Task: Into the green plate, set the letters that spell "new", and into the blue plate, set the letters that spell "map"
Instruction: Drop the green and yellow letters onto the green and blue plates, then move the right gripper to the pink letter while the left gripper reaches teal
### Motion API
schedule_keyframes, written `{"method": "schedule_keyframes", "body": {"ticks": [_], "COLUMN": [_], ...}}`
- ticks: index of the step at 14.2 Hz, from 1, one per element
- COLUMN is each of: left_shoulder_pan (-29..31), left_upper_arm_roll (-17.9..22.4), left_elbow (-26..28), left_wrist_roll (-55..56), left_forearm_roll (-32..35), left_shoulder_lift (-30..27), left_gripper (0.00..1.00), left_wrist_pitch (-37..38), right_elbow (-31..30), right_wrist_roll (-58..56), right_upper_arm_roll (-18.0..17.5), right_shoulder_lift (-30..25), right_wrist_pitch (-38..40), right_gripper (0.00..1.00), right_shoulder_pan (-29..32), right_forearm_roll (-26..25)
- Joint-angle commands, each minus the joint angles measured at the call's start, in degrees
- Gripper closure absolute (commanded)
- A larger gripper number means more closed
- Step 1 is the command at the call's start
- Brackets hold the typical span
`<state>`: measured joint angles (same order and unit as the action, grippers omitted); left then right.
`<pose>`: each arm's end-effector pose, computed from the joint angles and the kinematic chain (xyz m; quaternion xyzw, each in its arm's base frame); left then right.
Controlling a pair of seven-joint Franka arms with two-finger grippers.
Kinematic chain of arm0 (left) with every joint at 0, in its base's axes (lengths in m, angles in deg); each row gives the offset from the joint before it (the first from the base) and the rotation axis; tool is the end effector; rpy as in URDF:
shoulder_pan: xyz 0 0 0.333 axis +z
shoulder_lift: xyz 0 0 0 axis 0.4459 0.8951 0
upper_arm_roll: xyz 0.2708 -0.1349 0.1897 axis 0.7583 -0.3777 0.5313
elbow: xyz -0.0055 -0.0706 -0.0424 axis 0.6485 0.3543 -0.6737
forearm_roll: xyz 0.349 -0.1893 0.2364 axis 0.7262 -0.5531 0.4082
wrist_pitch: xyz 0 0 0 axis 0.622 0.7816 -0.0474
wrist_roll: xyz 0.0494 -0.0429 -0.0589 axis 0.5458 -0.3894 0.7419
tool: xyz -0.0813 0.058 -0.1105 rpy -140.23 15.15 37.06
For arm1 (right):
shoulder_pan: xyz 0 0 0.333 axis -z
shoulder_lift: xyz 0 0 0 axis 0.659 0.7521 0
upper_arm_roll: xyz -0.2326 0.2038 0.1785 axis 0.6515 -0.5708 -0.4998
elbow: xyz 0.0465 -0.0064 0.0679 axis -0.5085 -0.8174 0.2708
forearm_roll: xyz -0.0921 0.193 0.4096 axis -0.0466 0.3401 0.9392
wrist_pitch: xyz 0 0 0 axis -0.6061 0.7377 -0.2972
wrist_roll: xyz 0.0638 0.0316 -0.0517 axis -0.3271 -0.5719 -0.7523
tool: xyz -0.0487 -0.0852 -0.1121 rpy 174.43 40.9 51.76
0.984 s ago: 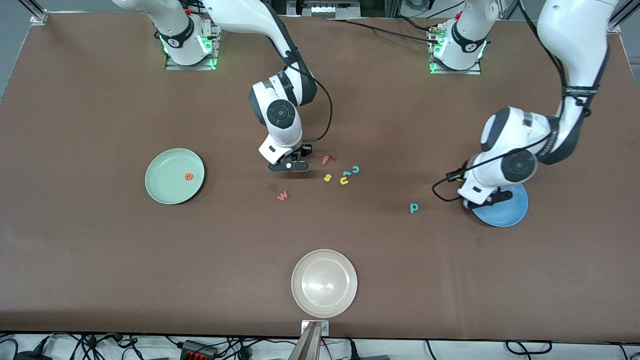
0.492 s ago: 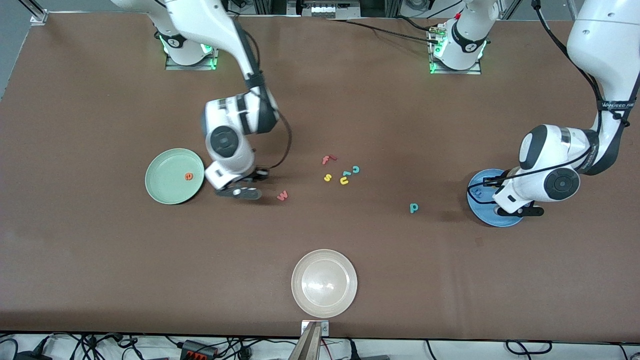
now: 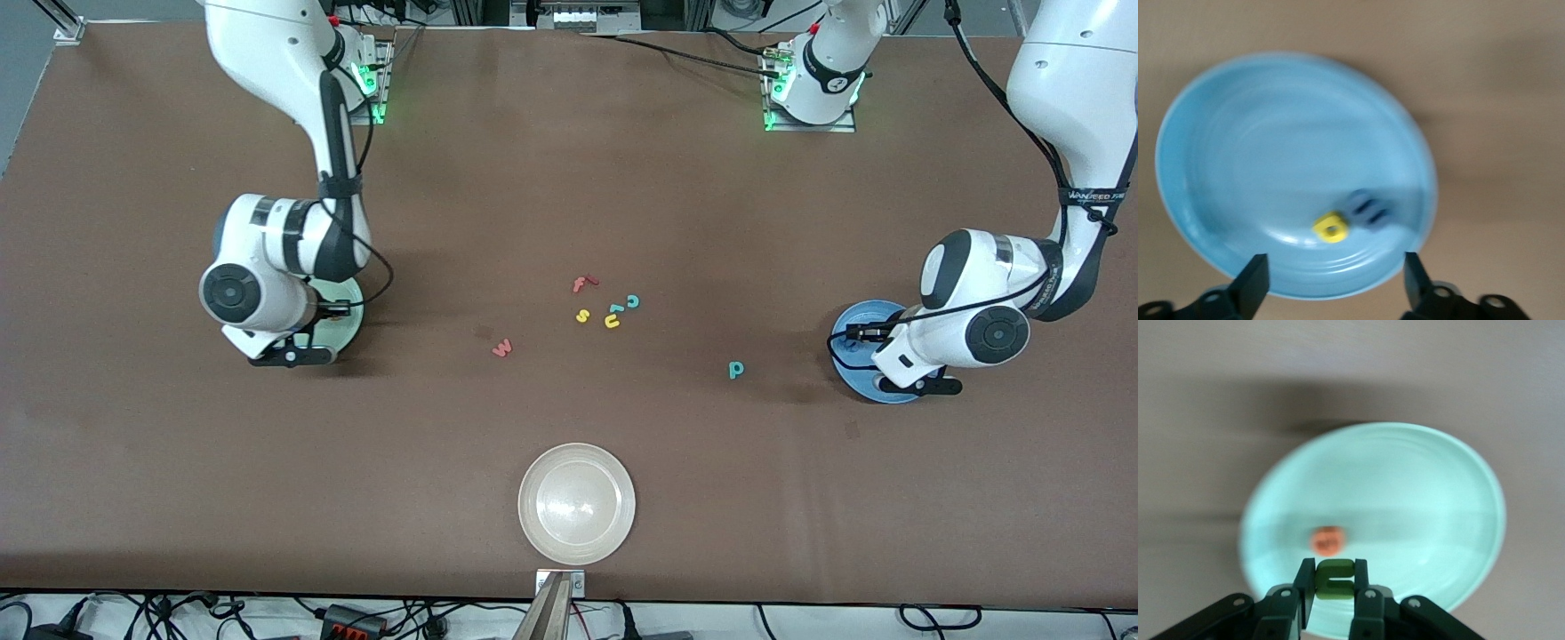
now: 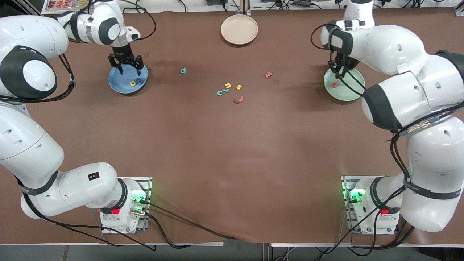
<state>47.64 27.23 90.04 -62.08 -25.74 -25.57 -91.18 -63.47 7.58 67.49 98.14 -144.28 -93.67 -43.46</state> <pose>0.6844 -0.0103 0.1895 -0.9898 0.0357 0.1337 0.0340 0.6432 0.0735 0.1751 0.9881 0.0328 -0.1359 0.0635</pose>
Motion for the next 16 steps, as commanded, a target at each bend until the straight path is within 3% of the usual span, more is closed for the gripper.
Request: {"method": "schedule_keyframes", "body": {"ticks": [1, 2, 3, 4, 6, 8, 12, 14, 16], "left_shoulder_pan": [-0.8, -2.2, -4.7, -7.8, -12.4, -12.2, -12.6, -12.6, -13.6], "left_upper_arm_roll": [-5.9, -6.5, -6.6, -6.5, -6.4, -6.0, -4.9, -4.3, -3.3], "left_elbow": [-5.1, -6.7, -8.7, -9.7, -10.5, -9.2, -7.0, -6.3, -6.6], "left_wrist_roll": [-3.0, -4.1, -4.2, -3.3, -0.7, 5.8, 9.2, 9.9, 10.0], "left_forearm_roll": [0.5, 0.1, -0.1, -0.1, -0.2, 0.7, 0.8, 0.8, 2.3], "left_shoulder_lift": [-0.7, 0.4, 1.6, 2.2, 5.4, 7.5, 10.0, 11.0, 12.6], "left_gripper": [0.00, 0.00, 0.00, 0.00, 0.00, 0.00, 0.00, 0.00, 0.09], "left_wrist_pitch": [2.7, 2.4, 2.4, 2.1, -2.3, -10.4, -13.5, -13.9, -14.3], "right_elbow": [-0.5, -0.5, -0.5, -0.3, 0.4, 2.9, 8.1, 10.8, 14.7], "right_wrist_roll": [-5.9, -6.2, -6.1, -5.5, -5.4, -5.3, -5.1, -5.3, -4.4], "right_upper_arm_roll": [-0.6, -0.7, -0.7, -0.7, -0.6, -0.6, -1.3, -5.0, -7.7], "right_shoulder_lift": [1.3, 1.8, 1.8, 1.7, 1.1, 0.5, 1.5, 2.7, 3.7], "right_wrist_pitch": [-2.1, -2.5, -2.4, -1.9, -0.7, 0.1, -1.2, -2.5, -3.0], "right_gripper": [0.84, 0.79, 0.56, 0.01, 0.00, 0.00, 0.00, 0.00, 0.00], "right_shoulder_pan": [3.4, 4.0, 4.1, 4.1, 3.5, 2.5, -1.9, -2.2, -2.0], "right_forearm_roll": [0.6, 0.8, 1.0, 2.1, 4.7, 5.8, 13.6, 15.8, 16.7]}}
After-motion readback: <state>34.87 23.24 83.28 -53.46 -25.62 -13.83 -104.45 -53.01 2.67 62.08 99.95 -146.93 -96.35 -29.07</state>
